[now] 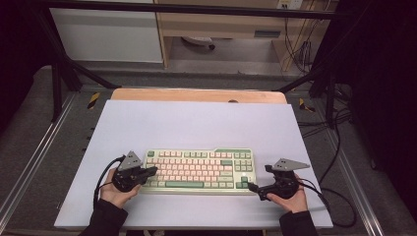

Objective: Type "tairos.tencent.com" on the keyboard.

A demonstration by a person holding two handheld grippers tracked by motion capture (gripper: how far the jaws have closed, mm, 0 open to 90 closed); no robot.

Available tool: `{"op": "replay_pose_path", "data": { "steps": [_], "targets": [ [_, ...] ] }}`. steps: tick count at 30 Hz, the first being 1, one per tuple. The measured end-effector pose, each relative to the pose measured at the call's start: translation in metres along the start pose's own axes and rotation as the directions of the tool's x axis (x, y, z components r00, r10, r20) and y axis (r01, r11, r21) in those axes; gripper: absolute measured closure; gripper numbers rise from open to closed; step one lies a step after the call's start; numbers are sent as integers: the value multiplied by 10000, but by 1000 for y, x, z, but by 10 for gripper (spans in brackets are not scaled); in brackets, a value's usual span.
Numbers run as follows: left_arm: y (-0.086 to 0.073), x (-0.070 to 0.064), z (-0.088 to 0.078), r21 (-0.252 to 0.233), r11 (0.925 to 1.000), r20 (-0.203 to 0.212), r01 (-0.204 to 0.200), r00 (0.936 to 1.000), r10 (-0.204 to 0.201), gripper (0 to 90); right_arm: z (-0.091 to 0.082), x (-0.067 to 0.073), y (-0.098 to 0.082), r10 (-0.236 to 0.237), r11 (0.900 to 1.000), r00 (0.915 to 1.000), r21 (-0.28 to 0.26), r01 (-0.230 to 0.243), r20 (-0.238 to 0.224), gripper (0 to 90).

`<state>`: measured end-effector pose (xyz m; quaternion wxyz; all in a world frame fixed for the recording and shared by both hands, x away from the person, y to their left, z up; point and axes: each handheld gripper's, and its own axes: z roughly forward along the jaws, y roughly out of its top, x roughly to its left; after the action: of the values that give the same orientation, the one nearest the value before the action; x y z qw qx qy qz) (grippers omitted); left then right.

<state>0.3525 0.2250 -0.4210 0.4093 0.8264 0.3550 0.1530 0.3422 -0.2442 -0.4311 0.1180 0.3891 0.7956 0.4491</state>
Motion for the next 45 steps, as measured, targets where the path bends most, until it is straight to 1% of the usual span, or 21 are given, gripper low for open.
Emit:
{"op": "replay_pose_path", "data": {
  "steps": [3, 7, 8, 10, 13, 14, 15, 17, 18, 19, 21, 25, 27, 28, 29, 31, 32, 33, 34, 35, 45],
  "targets": [
    [0, 0, 0, -3, 10000, 4, -4, 10000, 4, 899, 3, 5, 5, -131, 9999, 9999, 71, 131, -10, 11],
    [-1, 1, 0, 4, 10000, 6, 19, 10000, -19, 899, 7, 13, 11, -265, 9996, 9994, -46, 264, -236, 53],
    [-1, 1, 0, 3, 10000, 3, 12, 10000, -12, 899, 9, 17, 14, -310, 9994, 9988, -135, 305, -381, 87],
    [0, 0, 0, -27, 10000, -2, 19, 10000, -19, 899, 11, 19, 16, -346, 9992, 9987, -193, 339, -384, 100],
    [-1, 0, 1, -9, 10000, 16, 14, 10000, -14, 899, 16, 24, 21, -466, 9986, 9972, -263, 452, -580, 155],
    [-1, 0, 1, 17, 10000, 28, 13, 10000, -13, 900, 19, 28, 25, -507, 9983, 9962, -324, 485, -711, 201],
    [-1, 0, 2, 17, 10000, 28, 5, 10000, -5, 900, 19, 28, 25, -507, 9983, 9962, -324, 485, -711, 201],
    [-1, 0, 2, 24, 10000, 40, 2, 10000, -2, 899, 23, 33, 29, -606, 9975, 9950, -404, 575, -793, 246],
    [-1, 0, 2, 7, 10000, 46, 6, 10000, -6, 899, 27, 38, 33, -655, 9970, 9932, -469, 612, -958, 265],
    [-1, 0, 2, 13, 10000, 49, 4, 10000, -4, 900, 29, 40, 35, -703, 9967, 9924, -479, 657, -1011, 272],
    [-1, 0, 2, 15, 10000, 52, 15, 10000, -15, 899, 32, 42, 36, -711, 9967, 9918, -470, 664, -1058, 283],
    [-1, 0, 2, -4, 10000, 49, 9, 10000, -8, 900, 41, 48, 41, -656, 9970, 9893, -496, 596, -1300, 350],
    [-1, 0, 2, -19, 10000, 39, 13, 10000, -12, 899, 44, 50, 45, -659, 9968, 9889, -535, 593, -1332, 393],
    [-1, 0, 2, -26, 10000, 37, 14, 10000, -14, 899, 48, 53, 48, -607, 9968, 9887, -600, 529, -1368, 433],
    [-1, 0, 2, -30, 10000, 35, 9, 10000, -9, 899, 48, 53, 48, -607, 9968, 9887, -600, 529, -1368, 433],
    [-1, 0, 1, -44, 10000, 39, 14, 10000, -14, 899, 54, 56, 53, -604, 9967, 9886, -613, 524, -1378, 489],
    [-1, 0, 1, -56, 10000, 27, 9, 10000, -9, 899, 54, 56, 53, -604, 9967, 9886, -613, 524, -1378, 489],
    [-1, 0, 1, -60, 10000, 39, 10, 10000, -10, 899, 58, 58, 56, -594, 9970, 9893, -566, 522, -1336, 529],
    [0, 0, 1, -64, 10000, 32, 5, 10000, -5, 899, 60, 59, 58, -595, 9971, 9891, -543, 526, -1346, 550],
    [0, 1, 1, -75, 10000, 33, 16, 10000, -16, 899, 60, 59, 58, -595, 9971, 9891, -543, 526, -1346, 550],
    [-1, 1, 0, -81, 10000, 42, 33, 10000, -32, 899, 85, 71, 67, -813, 9966, 9881, -205, 793, -1304, 757]
  ]
}}
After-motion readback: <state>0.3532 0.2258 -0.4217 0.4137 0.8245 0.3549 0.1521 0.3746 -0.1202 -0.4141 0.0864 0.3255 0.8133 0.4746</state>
